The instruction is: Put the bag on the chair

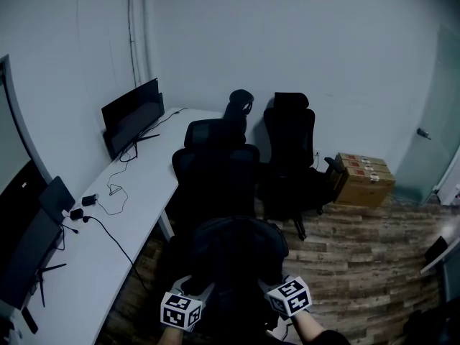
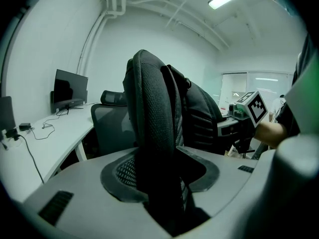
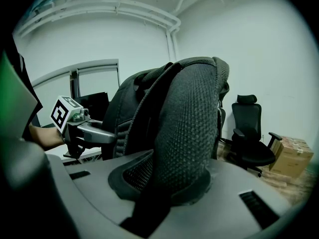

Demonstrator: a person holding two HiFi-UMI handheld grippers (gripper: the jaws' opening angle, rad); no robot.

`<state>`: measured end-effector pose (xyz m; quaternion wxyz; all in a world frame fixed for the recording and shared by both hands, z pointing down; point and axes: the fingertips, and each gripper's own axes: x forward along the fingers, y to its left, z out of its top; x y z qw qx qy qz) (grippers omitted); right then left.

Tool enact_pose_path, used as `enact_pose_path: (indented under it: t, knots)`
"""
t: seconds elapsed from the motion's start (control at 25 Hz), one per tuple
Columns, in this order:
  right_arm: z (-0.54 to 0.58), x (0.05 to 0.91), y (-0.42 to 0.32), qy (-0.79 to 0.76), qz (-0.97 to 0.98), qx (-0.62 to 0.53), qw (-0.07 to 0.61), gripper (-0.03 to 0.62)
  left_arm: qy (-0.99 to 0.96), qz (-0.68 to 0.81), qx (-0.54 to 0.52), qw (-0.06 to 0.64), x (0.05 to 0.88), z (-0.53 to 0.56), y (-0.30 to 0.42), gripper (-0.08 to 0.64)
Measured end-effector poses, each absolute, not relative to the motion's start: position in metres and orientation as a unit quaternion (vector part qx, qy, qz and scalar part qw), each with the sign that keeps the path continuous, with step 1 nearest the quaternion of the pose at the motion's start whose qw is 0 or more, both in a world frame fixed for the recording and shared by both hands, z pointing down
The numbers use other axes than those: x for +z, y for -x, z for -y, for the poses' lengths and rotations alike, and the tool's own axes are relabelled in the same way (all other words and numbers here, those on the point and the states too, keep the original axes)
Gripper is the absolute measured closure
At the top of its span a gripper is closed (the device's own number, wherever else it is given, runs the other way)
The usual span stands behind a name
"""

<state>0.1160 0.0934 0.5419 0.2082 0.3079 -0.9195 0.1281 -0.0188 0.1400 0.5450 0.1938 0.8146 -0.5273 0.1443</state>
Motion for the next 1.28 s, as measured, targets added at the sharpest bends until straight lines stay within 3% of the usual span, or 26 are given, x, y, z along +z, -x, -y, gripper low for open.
enact_pose_path:
  t: [1.28]
  knots:
    - [0.068, 0.568, -0.102, -0.262, 0.931, 0.134, 0.218, 0.489, -0.778, 0.573, 0.138, 0.22, 0.571, 0.004, 0.027, 0.351]
